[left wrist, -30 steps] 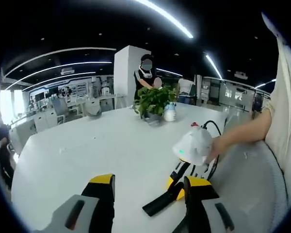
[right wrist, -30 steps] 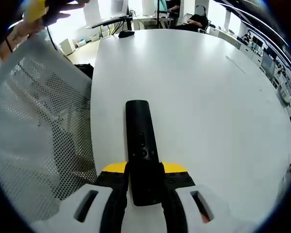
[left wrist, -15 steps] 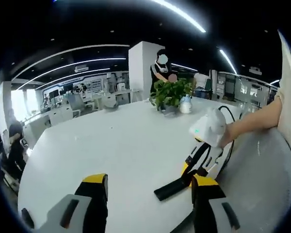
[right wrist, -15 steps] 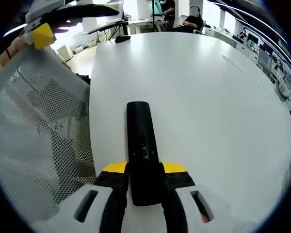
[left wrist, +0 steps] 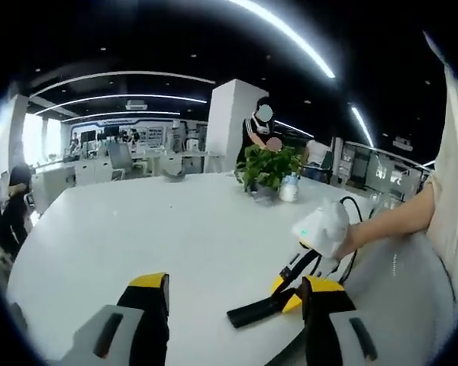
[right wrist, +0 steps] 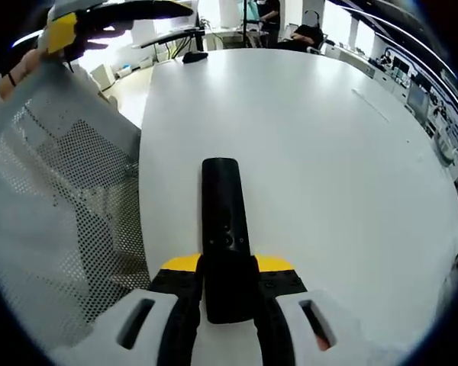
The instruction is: Press the specified remote control buttons in sequence, fully releasing each button before pressing the next.
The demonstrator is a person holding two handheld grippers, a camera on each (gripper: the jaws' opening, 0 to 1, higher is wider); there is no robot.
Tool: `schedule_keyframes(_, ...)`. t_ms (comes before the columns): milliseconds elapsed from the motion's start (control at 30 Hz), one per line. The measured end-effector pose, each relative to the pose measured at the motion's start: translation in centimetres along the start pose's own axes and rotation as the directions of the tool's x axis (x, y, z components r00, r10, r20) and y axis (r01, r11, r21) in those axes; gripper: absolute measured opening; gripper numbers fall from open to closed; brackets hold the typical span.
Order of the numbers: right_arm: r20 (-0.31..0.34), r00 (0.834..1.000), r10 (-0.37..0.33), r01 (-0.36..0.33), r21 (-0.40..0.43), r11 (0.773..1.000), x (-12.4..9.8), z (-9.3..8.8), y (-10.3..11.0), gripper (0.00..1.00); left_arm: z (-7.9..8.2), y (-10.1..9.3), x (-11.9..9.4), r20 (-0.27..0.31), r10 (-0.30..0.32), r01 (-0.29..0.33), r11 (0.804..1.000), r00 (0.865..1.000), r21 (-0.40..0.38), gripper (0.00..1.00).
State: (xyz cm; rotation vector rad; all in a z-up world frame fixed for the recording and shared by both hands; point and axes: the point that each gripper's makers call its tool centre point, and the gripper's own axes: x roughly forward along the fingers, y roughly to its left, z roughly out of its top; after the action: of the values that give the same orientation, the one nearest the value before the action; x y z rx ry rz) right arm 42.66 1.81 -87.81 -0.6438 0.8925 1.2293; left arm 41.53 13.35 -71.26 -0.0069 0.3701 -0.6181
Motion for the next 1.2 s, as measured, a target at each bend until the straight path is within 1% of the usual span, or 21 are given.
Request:
schedule_keyframes(67, -0.008, 1.0, 0.009, -0.01, -0.023, 1.0, 0.0, 0.0, 0.0, 0.24, 0.1, 0.2, -0.1, 0.01, 0.0, 0.0, 1.0, 1.0, -0.014, 0.74)
schedule_keyframes(200, -0.015, 0.999, 0.03, -0.03, -0.029, 0.999, 0.0, 0.1, -0.6, 0.24, 0.2, 0.3, -0.1, 0.019, 0.003, -0.003, 1.0, 1.0, -0.02, 0.74)
schedule_keyframes(267, -0.023, 0.999, 0.029, -0.029, -0.037, 0.999, 0.1, 0.2, -1.3, 0.24, 0.1, 0.2, -0.1, 0.01, 0.005, -0.005, 1.0, 1.0, -0.006, 0.73)
schedule_keyframes(533, -0.068, 0.998, 0.003, -0.008, -0.073, 0.997, 0.4, 0.5, -4.5, 0.24, -0.1, 0.6, -0.1, -0.001, 0.023, -0.023, 1.0, 1.0, -0.004, 0.73)
schedule_keyframes(700, -0.087, 0.996, 0.001, -0.01, -0.1, 0.995, 0.5, 0.8, -6.0, 0.24, -0.3, 0.5, 0.0, -0.011, 0.023, -0.023, 1.0, 1.0, 0.004, 0.73)
schedule_keyframes(867, -0.102, 0.995, 0.003, -0.016, -0.125, 0.992, 0.7, 1.2, -7.4, 0.24, -0.5, 0.6, 0.0, -0.021, 0.023, -0.023, 1.0, 1.0, 0.008, 0.73)
schedule_keyframes(1000, -0.114, 0.993, 0.01, -0.025, -0.137, 0.99, 0.8, 1.5, -8.6, 0.24, -0.5, 0.7, 0.0, -0.02, 0.027, -0.027, 1.0, 0.999, -0.003, 0.73)
schedule_keyframes(1200, -0.114, 0.993, 0.01, -0.025, -0.132, 0.991, 1.0, 1.9, -10.1, 0.24, -1.0, 0.7, 0.1, -0.043, 0.021, -0.021, 1.0, 0.999, -0.002, 0.73)
